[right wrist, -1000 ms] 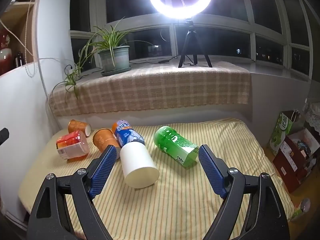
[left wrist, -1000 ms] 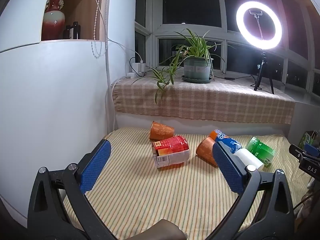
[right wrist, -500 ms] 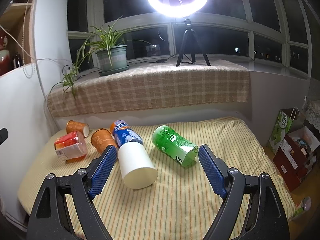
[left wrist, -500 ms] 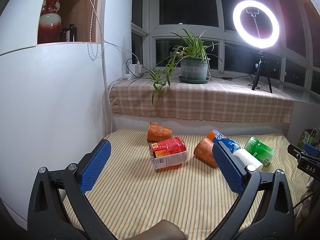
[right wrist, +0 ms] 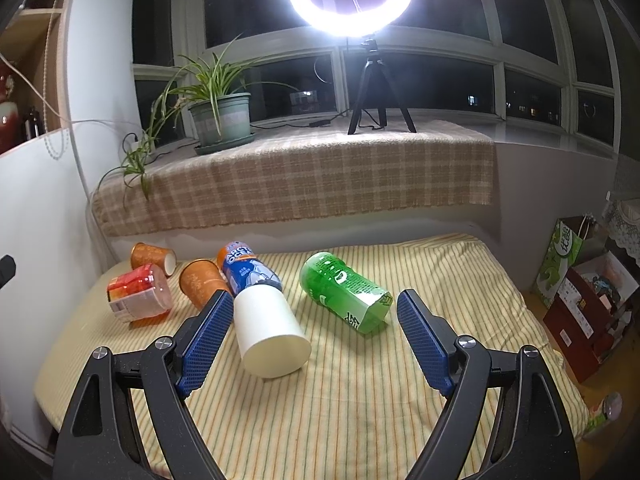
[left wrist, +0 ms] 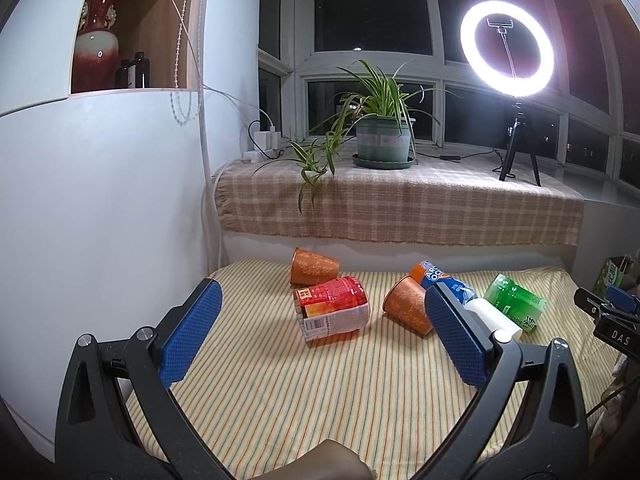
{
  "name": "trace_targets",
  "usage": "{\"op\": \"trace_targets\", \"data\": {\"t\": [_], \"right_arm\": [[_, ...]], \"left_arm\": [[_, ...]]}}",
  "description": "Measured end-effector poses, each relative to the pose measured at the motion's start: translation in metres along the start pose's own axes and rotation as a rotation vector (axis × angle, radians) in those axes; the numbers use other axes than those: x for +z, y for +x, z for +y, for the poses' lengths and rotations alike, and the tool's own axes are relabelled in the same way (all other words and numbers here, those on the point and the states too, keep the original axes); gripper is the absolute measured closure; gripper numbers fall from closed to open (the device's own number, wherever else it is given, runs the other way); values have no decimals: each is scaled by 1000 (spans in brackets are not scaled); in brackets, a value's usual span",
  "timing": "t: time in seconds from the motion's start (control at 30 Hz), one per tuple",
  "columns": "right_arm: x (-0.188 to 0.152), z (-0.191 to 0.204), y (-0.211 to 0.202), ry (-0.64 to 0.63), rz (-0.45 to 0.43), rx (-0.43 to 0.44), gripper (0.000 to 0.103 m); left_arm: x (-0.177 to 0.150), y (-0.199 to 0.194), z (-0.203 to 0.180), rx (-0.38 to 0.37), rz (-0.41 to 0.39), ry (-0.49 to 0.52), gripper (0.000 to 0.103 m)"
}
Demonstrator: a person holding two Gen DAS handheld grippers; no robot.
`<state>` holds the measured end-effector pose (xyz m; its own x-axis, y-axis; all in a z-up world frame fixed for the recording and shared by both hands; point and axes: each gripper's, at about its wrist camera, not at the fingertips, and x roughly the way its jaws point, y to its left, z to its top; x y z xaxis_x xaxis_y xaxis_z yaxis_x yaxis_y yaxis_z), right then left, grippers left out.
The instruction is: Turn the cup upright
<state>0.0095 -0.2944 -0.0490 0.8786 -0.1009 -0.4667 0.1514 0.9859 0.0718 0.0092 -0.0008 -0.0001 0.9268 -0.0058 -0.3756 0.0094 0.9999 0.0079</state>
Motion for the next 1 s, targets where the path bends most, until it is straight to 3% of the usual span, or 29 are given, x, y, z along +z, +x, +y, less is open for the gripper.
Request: {"op": "trace_targets", "data": {"t": [1.0], "right_arm": [[0,-1,1,-1,3,0,19]], "left_arm": [[0,0,-7,0,2,2,0]]}}
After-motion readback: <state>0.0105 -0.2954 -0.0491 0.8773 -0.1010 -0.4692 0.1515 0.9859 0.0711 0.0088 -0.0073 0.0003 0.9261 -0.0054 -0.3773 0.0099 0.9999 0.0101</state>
